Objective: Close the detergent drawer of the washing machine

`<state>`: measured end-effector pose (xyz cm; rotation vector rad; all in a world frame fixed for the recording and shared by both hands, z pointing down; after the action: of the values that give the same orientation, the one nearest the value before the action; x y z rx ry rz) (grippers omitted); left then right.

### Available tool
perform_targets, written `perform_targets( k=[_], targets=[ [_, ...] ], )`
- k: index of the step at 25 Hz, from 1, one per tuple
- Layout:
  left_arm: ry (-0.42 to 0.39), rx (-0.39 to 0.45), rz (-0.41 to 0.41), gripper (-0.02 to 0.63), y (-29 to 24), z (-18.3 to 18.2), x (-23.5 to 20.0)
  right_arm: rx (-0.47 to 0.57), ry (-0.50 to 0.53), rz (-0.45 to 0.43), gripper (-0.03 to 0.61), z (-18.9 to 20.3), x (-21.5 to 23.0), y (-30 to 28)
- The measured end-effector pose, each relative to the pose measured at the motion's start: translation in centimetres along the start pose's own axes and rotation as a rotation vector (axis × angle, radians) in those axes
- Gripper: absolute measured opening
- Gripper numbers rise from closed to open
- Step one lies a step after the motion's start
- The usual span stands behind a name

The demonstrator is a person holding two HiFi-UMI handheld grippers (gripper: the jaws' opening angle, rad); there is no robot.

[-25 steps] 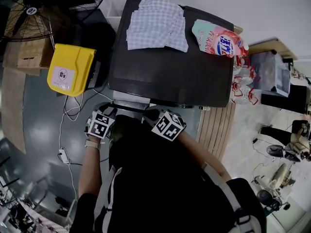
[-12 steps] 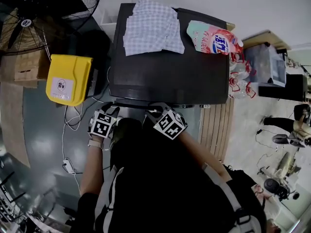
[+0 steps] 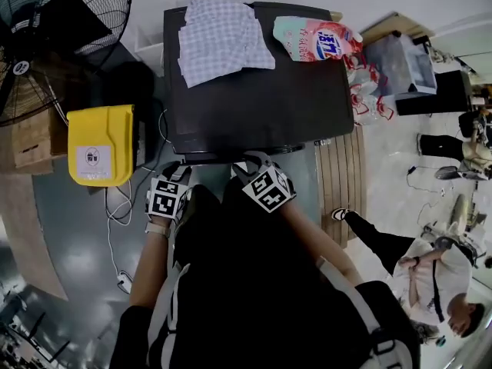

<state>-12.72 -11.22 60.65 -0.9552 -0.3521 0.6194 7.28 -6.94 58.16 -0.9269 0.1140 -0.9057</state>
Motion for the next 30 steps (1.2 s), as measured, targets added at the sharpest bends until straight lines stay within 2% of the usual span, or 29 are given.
perform_targets(
  k=[5, 9, 14, 18, 26, 30],
  targets=[
    [-0.048, 0.017, -0.015, 0.137, 0.3, 0.8, -0.1, 0.075, -0.116, 0.147, 0.141, 1.0, -1.1, 1.1],
    [-0.033, 0.002, -0.022, 0.137, 1.0, 1.8, 0.2, 0.116, -0.197, 0.215, 0.141, 1.7, -2.5, 1.8],
    [-0.042, 0.005, 0.007, 0.134, 1.1, 2.8, 1.8, 0.119, -0.26, 0.186, 0.101, 3.0, -4.3, 1.1],
    [-0.06, 0.031, 0.038, 0.093, 1.1, 2.4, 3.3, 0.126, -0.278, 0.174, 0.066, 3.2, -4.4, 0.5],
    [-0.1, 0.065, 0.038, 0.034, -0.3, 0.3, 5.0, 0.123, -0.262, 0.144, 0.046, 2.7, -3.1, -0.8],
    [-0.105, 0.048, 0.037, 0.012, -0.7, 0.1, 5.2, 0.103, -0.243, 0.104, 0.026, 2.2, -2.3, -1.2]
  ],
)
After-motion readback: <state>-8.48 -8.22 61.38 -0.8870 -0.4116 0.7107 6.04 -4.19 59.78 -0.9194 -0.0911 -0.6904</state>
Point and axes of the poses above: the fingertips, and each gripper's own axes: y backward along the fingers, x to its right, z out of its underside, the point moved 6 cm from there along y, backward along the fingers, and after that the axes turned 14 degrees about -z, right-handed, at the moved point
